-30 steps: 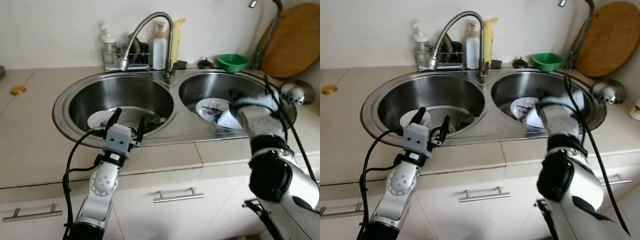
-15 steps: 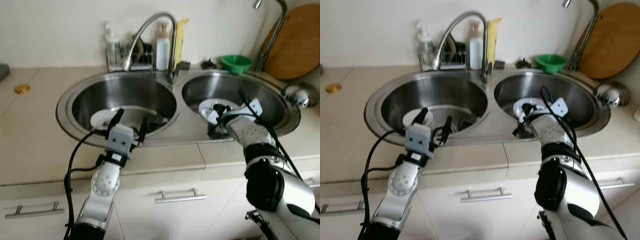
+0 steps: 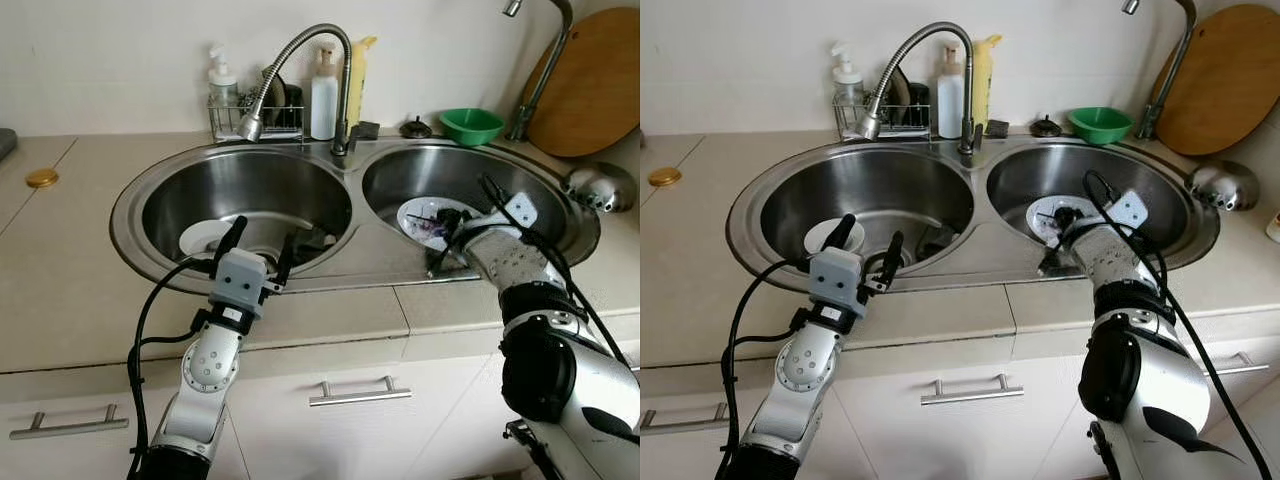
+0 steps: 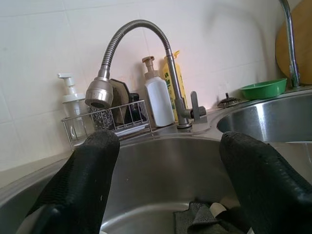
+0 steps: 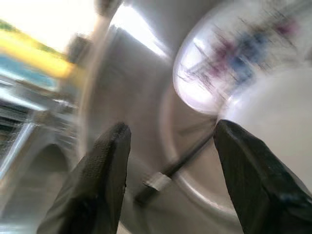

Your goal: Kitchen organization

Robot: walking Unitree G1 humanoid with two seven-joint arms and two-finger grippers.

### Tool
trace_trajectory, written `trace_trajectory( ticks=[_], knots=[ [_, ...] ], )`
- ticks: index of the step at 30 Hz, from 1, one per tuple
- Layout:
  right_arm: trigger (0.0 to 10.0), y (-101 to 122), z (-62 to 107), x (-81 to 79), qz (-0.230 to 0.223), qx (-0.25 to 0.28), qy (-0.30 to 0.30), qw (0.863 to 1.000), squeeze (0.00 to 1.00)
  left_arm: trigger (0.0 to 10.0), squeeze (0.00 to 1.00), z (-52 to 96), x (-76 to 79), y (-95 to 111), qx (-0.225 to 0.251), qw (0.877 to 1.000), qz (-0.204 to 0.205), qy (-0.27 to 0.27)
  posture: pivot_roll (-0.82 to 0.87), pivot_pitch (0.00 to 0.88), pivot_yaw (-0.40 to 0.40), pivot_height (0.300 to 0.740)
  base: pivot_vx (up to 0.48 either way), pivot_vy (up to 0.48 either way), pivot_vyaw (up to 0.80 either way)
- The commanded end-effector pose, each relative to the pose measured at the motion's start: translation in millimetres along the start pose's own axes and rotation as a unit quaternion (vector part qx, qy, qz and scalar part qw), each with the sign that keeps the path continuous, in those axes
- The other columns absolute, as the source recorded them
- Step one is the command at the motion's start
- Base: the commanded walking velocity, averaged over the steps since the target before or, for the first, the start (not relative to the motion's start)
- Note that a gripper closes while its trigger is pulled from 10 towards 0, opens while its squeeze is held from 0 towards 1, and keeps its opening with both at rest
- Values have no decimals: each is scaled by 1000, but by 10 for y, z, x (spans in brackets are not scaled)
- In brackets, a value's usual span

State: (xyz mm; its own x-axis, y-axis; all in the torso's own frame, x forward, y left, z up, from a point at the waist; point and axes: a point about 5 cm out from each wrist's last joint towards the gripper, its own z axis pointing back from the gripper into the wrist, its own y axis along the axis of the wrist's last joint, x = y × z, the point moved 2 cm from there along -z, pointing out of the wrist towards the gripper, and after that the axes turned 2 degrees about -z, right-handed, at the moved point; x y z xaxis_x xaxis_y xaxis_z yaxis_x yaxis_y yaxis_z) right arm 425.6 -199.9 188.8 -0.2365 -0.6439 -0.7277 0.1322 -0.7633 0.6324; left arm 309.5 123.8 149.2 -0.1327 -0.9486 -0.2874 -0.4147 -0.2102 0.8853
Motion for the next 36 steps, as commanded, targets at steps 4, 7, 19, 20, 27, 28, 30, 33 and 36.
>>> trace_trajectory(
  ticks=[4,7,19,20,27,28,30,33,36],
  knots=[
    [10000,60,201,-470,104,86,176,975,0,10000,0,13,-8,11,2,1000,11,2,1,0,-40,740,0,0,0],
    [10000,-40,405,-647,130,104,268,949,0,10000,0,-5,-65,139,41,999,-28,10,-1,0,-37,740,0,0,0],
    [10000,-400,744,-723,252,134,356,890,0,10000,0,-142,-129,735,175,979,-105,22,-3,0,-31,740,0,394,0],
    [10000,-409,769,-728,255,136,360,887,0,10000,0,-144,-123,730,174,979,-104,21,1,0,-31,740,0,476,0],
    [10000,-425,893,-796,286,163,380,864,0,10000,0,-123,-118,676,165,981,-104,21,1,0,-31,740,0,476,0],
    [10000,-431,932,-813,300,176,384,856,0,10000,0,-126,-115,687,166,980,-106,23,2,0,-33,740,0,476,0],
    [10000,-436,950,-822,308,182,385,851,0,10000,0,-129,-116,697,166,980,-107,24,2,0,-33,740,0,476,0],
    [10000,-427,979,-825,332,207,376,840,0,10000,0,-126,-114,715,172,979,-108,25,0,0,-33,740,0,467,0],
    [10000,-414,989,-805,344,224,362,837,0,10000,0,-121,-115,720,175,979,-105,26,-1,0,-33,740,0,95,0]
  ],
)
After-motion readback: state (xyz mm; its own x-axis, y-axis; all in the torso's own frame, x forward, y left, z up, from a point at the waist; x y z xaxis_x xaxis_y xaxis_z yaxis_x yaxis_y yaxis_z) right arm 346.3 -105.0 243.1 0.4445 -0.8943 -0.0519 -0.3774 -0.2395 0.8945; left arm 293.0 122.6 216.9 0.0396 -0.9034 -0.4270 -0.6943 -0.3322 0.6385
